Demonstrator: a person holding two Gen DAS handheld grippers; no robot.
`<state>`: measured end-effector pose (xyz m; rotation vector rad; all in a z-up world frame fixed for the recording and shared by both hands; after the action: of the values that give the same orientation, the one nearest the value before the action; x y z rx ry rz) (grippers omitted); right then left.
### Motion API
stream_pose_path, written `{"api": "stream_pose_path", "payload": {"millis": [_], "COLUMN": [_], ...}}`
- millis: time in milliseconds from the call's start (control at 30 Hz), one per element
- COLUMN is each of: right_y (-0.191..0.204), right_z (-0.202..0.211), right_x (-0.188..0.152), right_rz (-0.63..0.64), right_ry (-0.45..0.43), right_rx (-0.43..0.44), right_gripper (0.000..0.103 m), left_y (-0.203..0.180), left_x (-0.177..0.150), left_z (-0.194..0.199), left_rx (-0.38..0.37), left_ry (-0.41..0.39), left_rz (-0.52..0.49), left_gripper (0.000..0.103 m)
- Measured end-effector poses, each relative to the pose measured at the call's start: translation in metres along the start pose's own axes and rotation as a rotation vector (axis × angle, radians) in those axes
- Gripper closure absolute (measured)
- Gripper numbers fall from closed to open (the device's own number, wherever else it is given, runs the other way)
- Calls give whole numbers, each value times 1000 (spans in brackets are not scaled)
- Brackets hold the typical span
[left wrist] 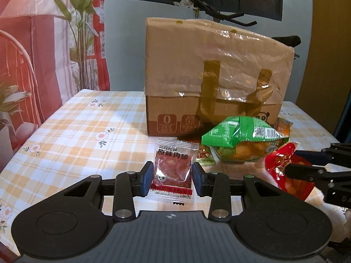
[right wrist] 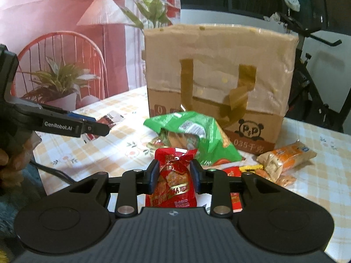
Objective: Organize snacks
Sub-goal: 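Carry both red packets over the box and open both tools to drop them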
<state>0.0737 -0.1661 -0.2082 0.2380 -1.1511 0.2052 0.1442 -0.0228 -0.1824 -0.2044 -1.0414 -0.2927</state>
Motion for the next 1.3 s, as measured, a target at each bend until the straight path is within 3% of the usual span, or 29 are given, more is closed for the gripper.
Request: {"api": "stream_pose_path", "payload": {"millis": [333,633,733,933,1167,1267,1300], "right_y": [-5,-32,-45,-63,-70,-77,-79], "right_z": [22,11,-4,-53,-101,-115,-117], "right_x": [40,122,154,197,205,200,198], "right_rz": [27,20,4,16,57,23,15], "right_ry": [-136,-281,-318,-311,-258,-212,-197], "right_rx": [-16,-16,-32,-75,-136,-142,-143], "right_gripper": [70,70,70,70,70,66,64], "left_y": [-2,-16,-21,-23,-15,-13,-12], "left_x": [43,134,167,213,224,220,218], "left_z": [11,-2,-21,-63,-106,-118,-120], "left_rx": [-19,-77,-90,-82,-55,-82,-69], "left_ry": [-110,-258,-274,-272,-199,-147,-134], "left_rz": [-16,-22,5,29,37,40,36], "left_gripper": [63,62,62,62,61,55,45]}}
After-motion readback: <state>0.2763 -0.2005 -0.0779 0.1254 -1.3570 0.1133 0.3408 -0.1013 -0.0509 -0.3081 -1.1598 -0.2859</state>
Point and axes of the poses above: each gripper's, at about its wrist camera, not at the fingertips, and z roughly against the way its jaws point, y to its left, x to its top, the point moved 4 cm from there along -z, roughly the way its jaws point, and after that the axes turned 5 degrees about -y, right-handed, at the moved point
